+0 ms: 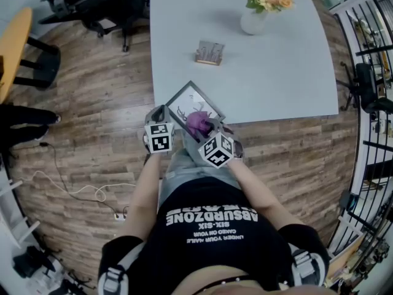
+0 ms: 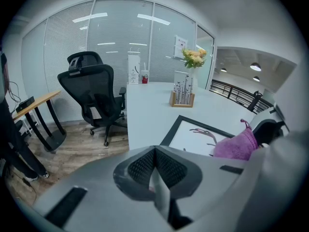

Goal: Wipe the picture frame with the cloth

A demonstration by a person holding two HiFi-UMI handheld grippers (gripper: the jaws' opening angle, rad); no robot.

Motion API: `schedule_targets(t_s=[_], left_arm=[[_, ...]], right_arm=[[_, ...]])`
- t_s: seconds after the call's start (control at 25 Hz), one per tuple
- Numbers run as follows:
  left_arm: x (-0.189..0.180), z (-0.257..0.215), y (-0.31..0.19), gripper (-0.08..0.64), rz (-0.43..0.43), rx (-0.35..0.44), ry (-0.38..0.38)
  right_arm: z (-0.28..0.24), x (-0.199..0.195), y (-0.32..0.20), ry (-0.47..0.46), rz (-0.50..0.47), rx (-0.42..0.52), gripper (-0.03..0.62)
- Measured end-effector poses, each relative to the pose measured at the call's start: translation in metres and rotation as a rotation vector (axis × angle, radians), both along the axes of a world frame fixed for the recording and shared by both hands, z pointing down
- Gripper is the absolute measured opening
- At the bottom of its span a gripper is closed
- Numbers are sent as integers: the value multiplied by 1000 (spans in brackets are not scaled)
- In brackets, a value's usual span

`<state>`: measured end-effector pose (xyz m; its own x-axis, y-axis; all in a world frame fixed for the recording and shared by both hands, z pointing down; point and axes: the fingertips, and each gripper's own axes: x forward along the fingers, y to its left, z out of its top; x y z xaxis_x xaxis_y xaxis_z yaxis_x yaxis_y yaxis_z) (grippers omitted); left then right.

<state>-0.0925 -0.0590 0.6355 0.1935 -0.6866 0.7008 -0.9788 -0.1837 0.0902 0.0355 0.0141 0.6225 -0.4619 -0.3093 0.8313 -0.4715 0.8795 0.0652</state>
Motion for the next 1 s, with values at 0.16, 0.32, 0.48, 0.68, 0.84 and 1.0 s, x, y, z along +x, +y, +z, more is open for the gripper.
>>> schedule_targets(t_s=[0.16,0.32,0.48,0.68,0.84,1.0], left_arm=[[0,1,0,14,9,1,-2],[0,0,0,14,11,-1,-3],[0,0,-1,14,8,-1,-3],[-1,0,-1,14,6,0,-4],[0,1,-1,14,0,-1,-2],[0,1,-4,15,-1,-3,-2]], right_arm=[[4,-2,-2,-2,40,-6,129],[4,-2,-2,-16,49,-29,129],[4,-1,-3,-29,56,-42,129],[4,-1,-4,-33,58,-39,129],[5,-1,-4,-35,57,-36,129],[5,-1,-6,-36,50,-32,129]])
